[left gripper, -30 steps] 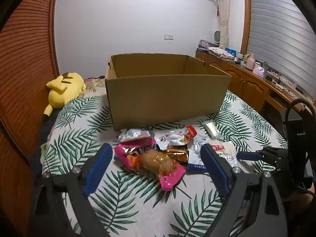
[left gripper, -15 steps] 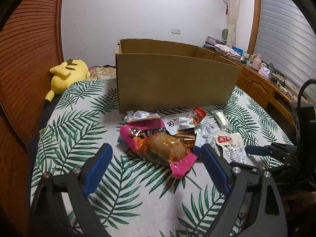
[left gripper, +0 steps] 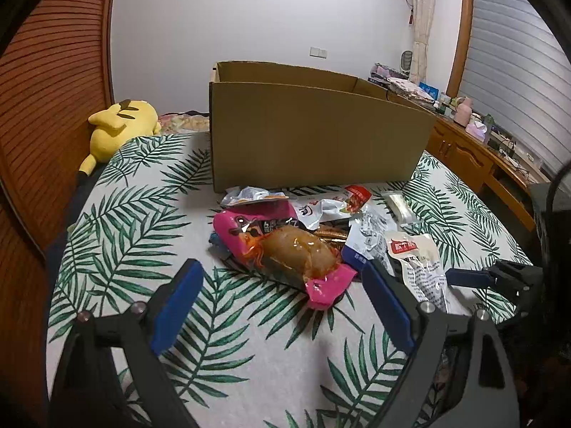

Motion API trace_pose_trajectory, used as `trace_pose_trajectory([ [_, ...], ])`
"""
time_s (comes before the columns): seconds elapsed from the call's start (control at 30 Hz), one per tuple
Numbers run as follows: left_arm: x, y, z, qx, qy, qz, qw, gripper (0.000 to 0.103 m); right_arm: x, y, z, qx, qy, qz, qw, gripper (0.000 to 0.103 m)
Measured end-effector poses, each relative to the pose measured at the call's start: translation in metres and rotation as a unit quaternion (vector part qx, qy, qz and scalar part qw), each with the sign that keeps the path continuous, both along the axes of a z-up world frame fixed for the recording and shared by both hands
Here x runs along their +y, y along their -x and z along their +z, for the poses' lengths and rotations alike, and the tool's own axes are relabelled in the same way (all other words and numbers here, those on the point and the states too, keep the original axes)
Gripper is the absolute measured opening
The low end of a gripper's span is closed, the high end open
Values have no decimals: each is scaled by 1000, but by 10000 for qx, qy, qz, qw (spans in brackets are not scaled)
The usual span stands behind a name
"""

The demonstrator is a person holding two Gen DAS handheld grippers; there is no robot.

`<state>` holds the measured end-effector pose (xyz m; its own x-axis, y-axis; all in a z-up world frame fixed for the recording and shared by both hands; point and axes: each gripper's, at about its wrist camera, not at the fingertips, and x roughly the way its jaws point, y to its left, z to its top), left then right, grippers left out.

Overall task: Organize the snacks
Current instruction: 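Grasp the pink sausage snack with the left tool while the right tool grasps the white pouch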

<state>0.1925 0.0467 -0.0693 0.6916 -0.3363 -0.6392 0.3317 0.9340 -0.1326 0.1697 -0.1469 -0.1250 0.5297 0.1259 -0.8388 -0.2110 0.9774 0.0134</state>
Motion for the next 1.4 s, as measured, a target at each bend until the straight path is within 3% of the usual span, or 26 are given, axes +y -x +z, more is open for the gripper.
trace_pose_trajectory([
  [0.17, -2, -2, -2, 94, -34, 37, 9999, 91, -6, 7, -1, 94, 222, 240, 9994, 84],
  [0.27, -4, -8, -4, 204, -42, 120, 9997, 91, -17, 13, 2, 147, 229, 325, 9991, 75],
  [0.33, -5, -14, -5, 318, 30, 159, 9994, 91, -24, 15, 3, 166, 208, 391, 9989, 69],
  [0.6, -9, -50, -8, 784, 485, 651, 9936, 90, -41, 19, 4, 12, 159, 382, 9991, 67],
  [0.93, -29, -72, -24, 961, -314, 874, 9910, 77, -46, 21, 3, -114, 28, 541, 9985, 68],
  [1.17, -25, -67, -26, 1008, -541, 571, 9918, 70, -51, 20, 3, -139, 7, 606, 9981, 68],
  [1.4, -20, -62, -24, 1122, -719, 366, 9904, 69, -55, 19, 4, -113, 39, 668, 9977, 69],
])
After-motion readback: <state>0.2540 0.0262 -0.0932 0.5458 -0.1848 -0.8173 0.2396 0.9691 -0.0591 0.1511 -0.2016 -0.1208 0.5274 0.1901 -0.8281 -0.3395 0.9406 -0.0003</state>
